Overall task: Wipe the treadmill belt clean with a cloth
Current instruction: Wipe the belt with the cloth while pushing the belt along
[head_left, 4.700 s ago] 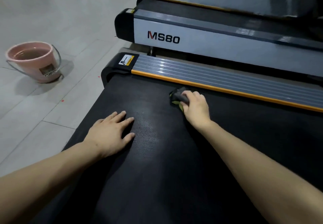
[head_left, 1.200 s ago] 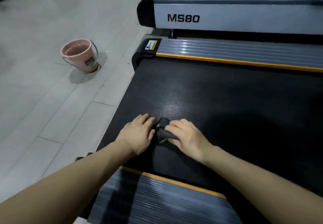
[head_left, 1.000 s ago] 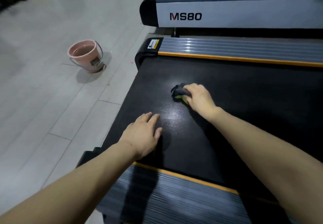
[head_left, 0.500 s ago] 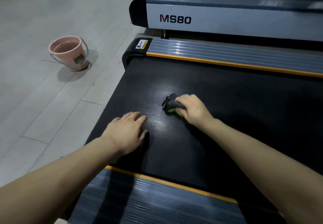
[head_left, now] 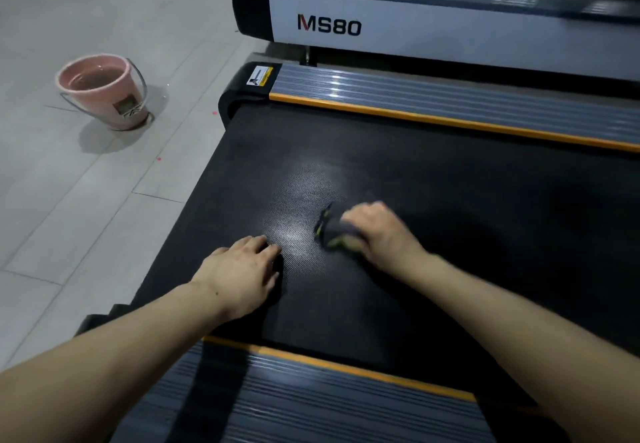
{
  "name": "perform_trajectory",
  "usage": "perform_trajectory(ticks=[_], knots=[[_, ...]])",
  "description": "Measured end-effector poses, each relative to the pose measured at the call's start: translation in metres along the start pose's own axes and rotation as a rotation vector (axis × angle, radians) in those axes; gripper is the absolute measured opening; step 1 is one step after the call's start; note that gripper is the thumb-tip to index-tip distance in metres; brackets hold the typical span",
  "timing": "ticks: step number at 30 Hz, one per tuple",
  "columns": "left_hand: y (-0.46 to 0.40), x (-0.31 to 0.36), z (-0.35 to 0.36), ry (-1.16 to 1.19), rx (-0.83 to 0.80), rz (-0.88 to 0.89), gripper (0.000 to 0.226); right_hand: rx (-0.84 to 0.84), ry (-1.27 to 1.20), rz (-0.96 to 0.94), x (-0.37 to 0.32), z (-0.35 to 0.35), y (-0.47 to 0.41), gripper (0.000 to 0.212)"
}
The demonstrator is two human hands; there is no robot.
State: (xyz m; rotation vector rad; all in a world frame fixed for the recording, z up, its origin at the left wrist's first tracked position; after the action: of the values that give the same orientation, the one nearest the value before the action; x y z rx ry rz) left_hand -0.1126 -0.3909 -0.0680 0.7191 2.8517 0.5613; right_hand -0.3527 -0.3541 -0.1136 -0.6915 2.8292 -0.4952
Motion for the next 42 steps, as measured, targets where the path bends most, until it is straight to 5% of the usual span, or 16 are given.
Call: perform_trajectory(ticks=[4, 6, 12, 15, 17, 20, 22, 29, 33, 35, 39, 42], knots=[[0.004, 0.002, 0.006, -0.007, -0.064, 0.006, 0.051, 0.136, 0.091, 0.501, 0.095, -0.019, -0.009, 0.031], [0.005, 0.004, 0.008, -0.008, -0.084, 0.029, 0.052, 0.110, 0.091, 0.573, 0.088, -0.020, -0.008, 0.028], [0.002, 0.013, 0.012, 0.010, -0.118, 0.047, 0.055, 0.029, -0.132, 0.182, -0.047, -0.025, 0.049, 0.030], [0.003, 0.012, 0.022, 0.012, -0.176, 0.048, 0.057, -0.021, -0.117, 0.014, -0.040, -0.029, 0.049, 0.028], [0.003, 0.012, 0.025, -0.001, -0.172, 0.059, 0.059, -0.001, 0.002, 0.098, 0.010, -0.025, 0.029, 0.027], [0.007, 0.011, 0.027, 0.011, -0.155, 0.061, 0.059, 0.086, 0.074, 0.488, 0.081, -0.030, 0.012, 0.031], [0.009, 0.010, 0.030, -0.010, -0.154, 0.077, 0.062, 0.072, 0.074, 0.586, 0.077, -0.029, 0.010, 0.029], [0.005, 0.012, 0.031, 0.004, -0.225, 0.082, 0.060, -0.021, -0.187, 0.160, -0.085, -0.030, 0.075, 0.032], [0.009, 0.011, 0.035, -0.005, -0.212, 0.091, 0.063, -0.046, -0.123, 0.006, -0.075, -0.027, 0.071, 0.030], [0.016, 0.008, 0.038, -0.025, -0.193, 0.097, 0.067, -0.029, -0.057, 0.070, -0.044, -0.020, 0.050, 0.027], [0.027, -0.001, 0.041, -0.041, -0.165, 0.119, 0.069, 0.044, -0.010, 0.533, 0.017, -0.021, 0.023, 0.032], [0.028, -0.013, 0.043, -0.044, -0.170, 0.086, 0.067, 0.040, -0.061, 0.488, -0.006, -0.021, 0.028, 0.031]])
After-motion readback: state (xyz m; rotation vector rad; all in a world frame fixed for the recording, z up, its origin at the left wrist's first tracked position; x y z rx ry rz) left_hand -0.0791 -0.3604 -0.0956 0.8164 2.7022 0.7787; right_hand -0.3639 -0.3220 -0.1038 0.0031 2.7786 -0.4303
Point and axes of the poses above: each hand's wrist, its own y-axis away from the middle knuckle, its own z-axis out of the palm, x = y × z, the point moved 6 cm from there along -y, towards the middle knuckle, and after that the axes turned 14 degrees about -z, right-handed, at the moved point
